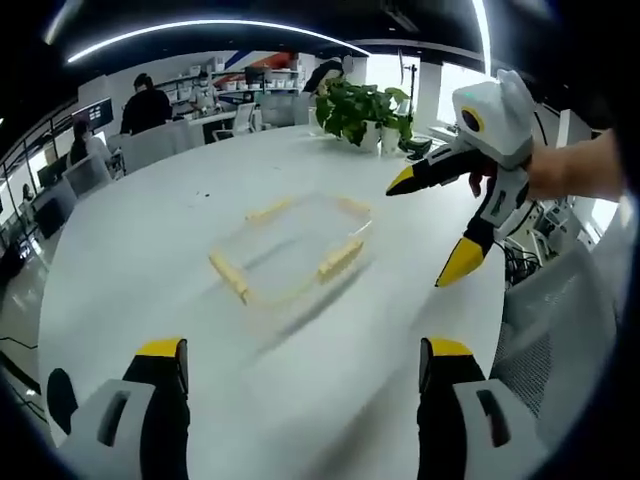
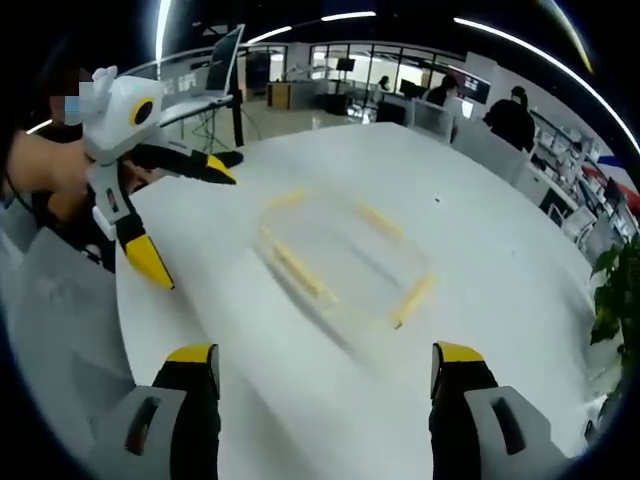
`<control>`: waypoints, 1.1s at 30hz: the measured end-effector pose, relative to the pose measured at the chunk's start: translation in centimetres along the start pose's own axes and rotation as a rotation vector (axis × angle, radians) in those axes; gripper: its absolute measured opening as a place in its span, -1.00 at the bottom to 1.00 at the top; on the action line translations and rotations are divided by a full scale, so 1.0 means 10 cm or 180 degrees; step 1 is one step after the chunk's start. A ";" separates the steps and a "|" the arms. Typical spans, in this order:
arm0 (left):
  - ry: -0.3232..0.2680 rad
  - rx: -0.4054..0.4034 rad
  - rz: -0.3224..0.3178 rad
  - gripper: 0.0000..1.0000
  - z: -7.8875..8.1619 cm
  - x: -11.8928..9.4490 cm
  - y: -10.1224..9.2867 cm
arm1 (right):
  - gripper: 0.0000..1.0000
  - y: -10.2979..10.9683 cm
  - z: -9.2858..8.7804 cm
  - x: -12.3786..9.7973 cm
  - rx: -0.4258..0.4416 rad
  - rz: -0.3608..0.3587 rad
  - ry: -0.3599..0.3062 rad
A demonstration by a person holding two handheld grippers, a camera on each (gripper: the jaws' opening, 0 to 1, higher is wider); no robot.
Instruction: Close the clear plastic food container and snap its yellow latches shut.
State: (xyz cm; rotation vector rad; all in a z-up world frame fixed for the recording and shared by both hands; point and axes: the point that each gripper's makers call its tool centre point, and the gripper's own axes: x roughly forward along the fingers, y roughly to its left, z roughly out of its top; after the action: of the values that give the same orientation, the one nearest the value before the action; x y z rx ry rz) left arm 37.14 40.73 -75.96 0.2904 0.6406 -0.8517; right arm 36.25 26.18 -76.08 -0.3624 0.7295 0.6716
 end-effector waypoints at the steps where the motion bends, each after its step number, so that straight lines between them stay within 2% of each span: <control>1: -0.0004 -0.0005 0.0006 0.93 -0.01 -0.01 -0.01 | 0.76 0.01 -0.01 -0.01 0.0008 -0.0007 -0.0003; 11: -0.0183 -0.0015 0.0057 0.93 -0.03 -0.16 -0.09 | 0.76 0.07 -0.08 -0.18 0.0102 -0.0117 -0.0209; 20: -0.0232 -0.0027 0.0077 0.92 -0.09 -0.24 -0.16 | 0.76 0.13 -0.14 -0.27 0.0099 -0.0159 -0.0287; 25: -0.0254 -0.0028 0.0094 0.92 -0.12 -0.28 -0.20 | 0.76 0.13 -0.20 -0.33 0.0189 -0.0174 -0.0331; 33: -0.0314 -0.0067 0.0070 0.92 -0.16 -0.36 -0.26 | 0.77 0.16 -0.26 -0.41 0.0152 -0.0195 -0.0392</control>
State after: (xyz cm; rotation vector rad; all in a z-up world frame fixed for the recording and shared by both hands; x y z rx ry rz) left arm 32.75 42.01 -74.93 0.2345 0.5533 -0.8327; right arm 31.62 24.24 -75.11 -0.2957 0.6138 0.6122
